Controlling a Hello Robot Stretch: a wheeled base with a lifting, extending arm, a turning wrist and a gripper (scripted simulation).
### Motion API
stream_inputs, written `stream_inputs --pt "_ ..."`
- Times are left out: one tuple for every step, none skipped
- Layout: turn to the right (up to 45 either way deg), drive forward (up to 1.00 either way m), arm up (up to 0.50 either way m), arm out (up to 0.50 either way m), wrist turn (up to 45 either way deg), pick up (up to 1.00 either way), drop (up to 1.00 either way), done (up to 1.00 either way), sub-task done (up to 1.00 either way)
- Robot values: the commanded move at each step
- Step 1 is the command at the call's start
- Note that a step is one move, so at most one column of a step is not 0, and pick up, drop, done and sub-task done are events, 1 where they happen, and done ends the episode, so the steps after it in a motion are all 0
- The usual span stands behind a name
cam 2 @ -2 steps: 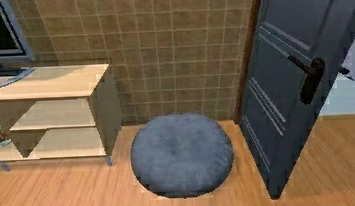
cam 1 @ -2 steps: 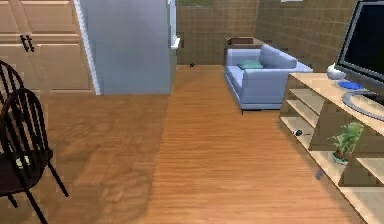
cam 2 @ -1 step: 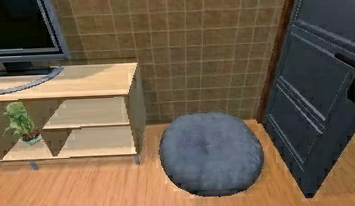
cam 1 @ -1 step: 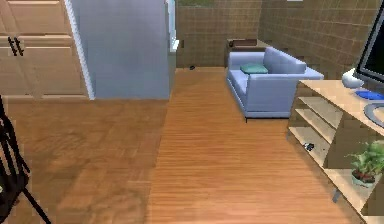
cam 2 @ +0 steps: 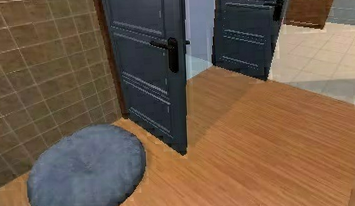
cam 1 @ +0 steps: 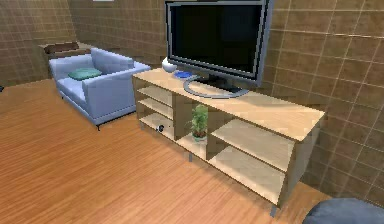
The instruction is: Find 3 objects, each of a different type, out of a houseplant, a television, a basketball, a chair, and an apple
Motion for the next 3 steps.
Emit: stream_inputs --pt "9.0 0.0 0.0 0.0 0.0 0.0 0.0 0.0 0.0" --pt "0.0 0.75 0.0 0.0 0.0 0.0 0.0 0.0 0.0" --pt "0.0 0.0 0.0 0.0 0.0 0.0 0.0 0.0 1.0"
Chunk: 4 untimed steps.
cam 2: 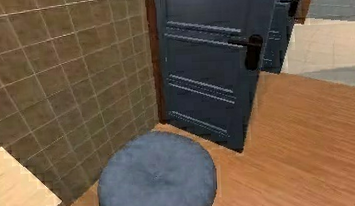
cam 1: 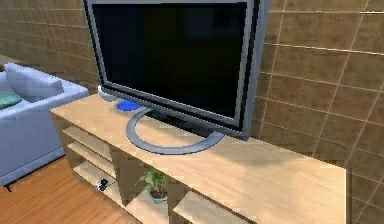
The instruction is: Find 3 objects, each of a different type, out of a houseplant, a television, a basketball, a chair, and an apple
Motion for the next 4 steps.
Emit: stream_inputs --pt "-45.0 0.0 0.0 0.0 0.0 0.0 0.0 0.0 0.0" --pt "-45.0 0.0 0.0 0.0 0.0 0.0 0.0 0.0 0.0" --pt "-45.0 0.0 0.0 0.0 0.0 0.0 0.0 0.0 0.0" --pt "-9.0 0.0 0.0 0.0 0.0 0.0 0.0 0.0 0.0"
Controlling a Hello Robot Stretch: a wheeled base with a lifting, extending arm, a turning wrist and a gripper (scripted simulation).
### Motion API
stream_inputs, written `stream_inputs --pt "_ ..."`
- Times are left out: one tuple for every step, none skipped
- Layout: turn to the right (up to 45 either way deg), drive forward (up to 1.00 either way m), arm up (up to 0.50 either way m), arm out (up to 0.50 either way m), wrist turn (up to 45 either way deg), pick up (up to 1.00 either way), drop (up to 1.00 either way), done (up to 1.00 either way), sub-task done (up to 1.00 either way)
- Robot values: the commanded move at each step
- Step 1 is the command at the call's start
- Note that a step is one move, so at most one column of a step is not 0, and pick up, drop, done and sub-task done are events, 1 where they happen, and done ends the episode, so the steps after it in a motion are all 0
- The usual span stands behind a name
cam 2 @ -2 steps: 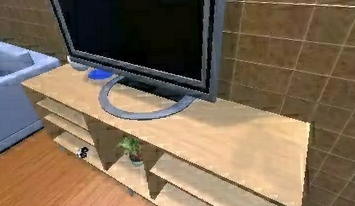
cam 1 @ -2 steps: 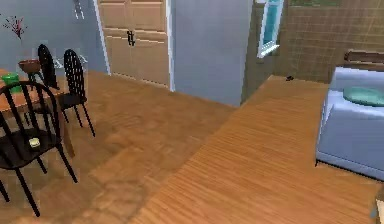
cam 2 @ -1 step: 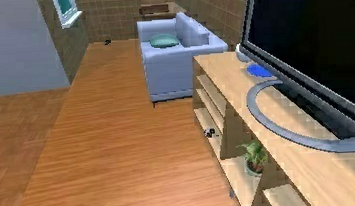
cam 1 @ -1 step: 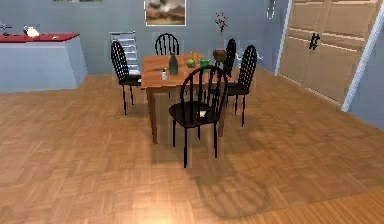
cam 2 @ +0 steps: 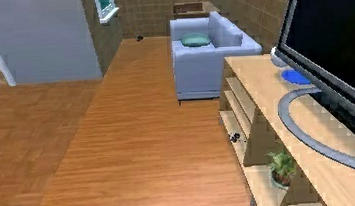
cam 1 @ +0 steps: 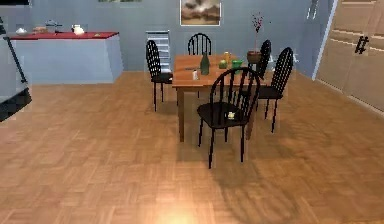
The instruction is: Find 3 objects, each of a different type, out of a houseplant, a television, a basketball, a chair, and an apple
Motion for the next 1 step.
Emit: stream_inputs --pt "0.0 0.75 0.0 0.0 0.0 0.0 0.0 0.0 0.0"
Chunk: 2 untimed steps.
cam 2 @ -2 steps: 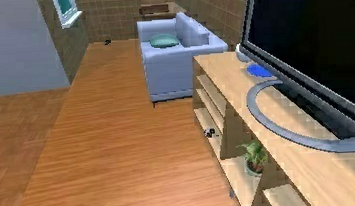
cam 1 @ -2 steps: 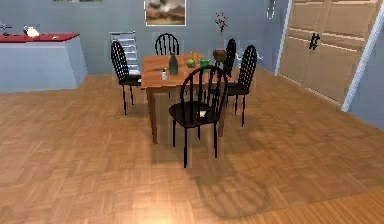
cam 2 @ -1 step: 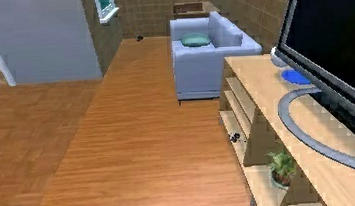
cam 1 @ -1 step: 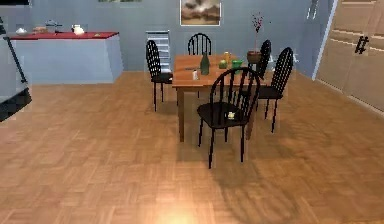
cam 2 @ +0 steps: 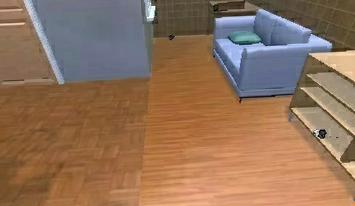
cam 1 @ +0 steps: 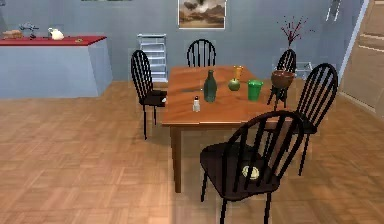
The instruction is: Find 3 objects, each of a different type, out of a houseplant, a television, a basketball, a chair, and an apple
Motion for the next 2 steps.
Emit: stream_inputs --pt "15.0 0.0 0.0 0.0 0.0 0.0 0.0 0.0 0.0" --pt "0.0 0.0 0.0 0.0 0.0 0.0 0.0 0.0 1.0"
